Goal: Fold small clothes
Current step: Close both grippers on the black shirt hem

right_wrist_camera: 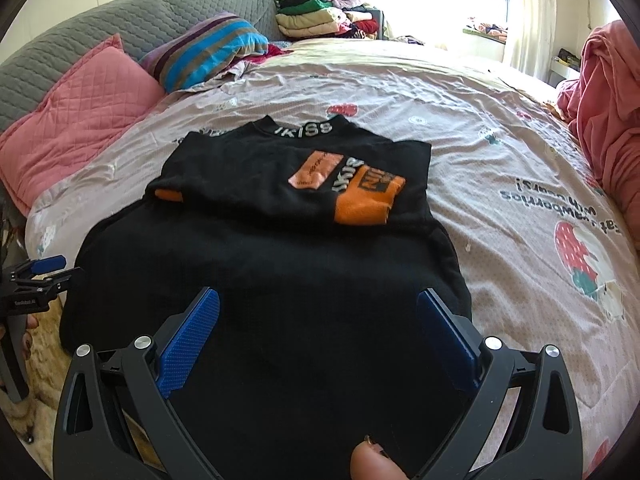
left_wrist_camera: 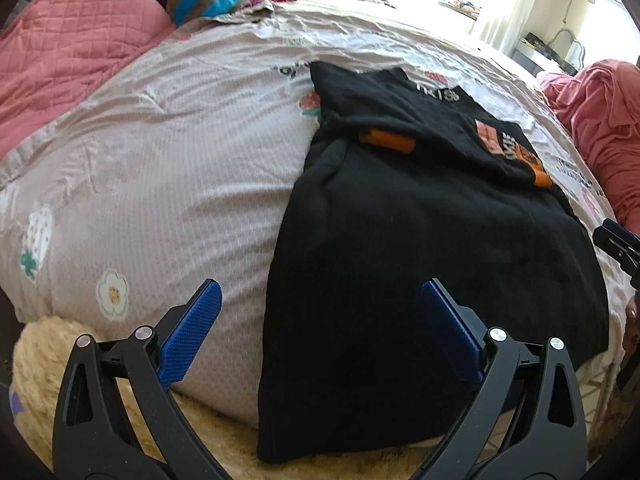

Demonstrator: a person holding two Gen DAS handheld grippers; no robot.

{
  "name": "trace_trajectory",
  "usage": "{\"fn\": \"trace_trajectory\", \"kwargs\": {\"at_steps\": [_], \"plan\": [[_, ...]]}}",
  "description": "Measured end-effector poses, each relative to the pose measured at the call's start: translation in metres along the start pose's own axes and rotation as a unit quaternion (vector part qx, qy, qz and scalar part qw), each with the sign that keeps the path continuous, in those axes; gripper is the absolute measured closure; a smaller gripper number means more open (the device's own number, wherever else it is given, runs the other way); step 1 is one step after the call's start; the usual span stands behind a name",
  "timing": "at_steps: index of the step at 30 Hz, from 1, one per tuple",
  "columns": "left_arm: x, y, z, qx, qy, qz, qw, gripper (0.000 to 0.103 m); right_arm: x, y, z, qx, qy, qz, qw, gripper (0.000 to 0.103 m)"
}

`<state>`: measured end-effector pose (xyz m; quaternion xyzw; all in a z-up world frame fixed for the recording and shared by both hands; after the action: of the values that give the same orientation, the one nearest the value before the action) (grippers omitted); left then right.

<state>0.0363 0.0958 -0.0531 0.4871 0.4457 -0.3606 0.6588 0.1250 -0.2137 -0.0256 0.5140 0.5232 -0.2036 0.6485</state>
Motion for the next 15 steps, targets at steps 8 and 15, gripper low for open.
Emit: {"fn": "trace_trajectory", "kwargs": {"at_steps": [8, 15], "plan": [[0.004, -0.02, -0.01, -0.003, -0.049, -0.021, 0.9986, 0.01, 0.001, -0.014, -0.001, -0.002, -0.001, -0.016, 1.0, 0.005], [0.009, -0.038, -0.018, 0.001, -0.076, -0.04, 0.9963, 0.043, -0.005, -0.021, 0.001, -0.01, -0.017, -0.018, 1.0, 0.005]]}}
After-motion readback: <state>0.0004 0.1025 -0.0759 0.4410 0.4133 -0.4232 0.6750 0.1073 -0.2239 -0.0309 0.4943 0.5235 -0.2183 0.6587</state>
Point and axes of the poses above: each gripper's, at about its wrist camera, not at the fingertips, and x roughly the way its jaws point, z to its right, y to its top, the point moved 5 cm from there along x, roughly the way its jaws point, and after that the axes turned 15 degrees about -z, right-handed, at the moved point
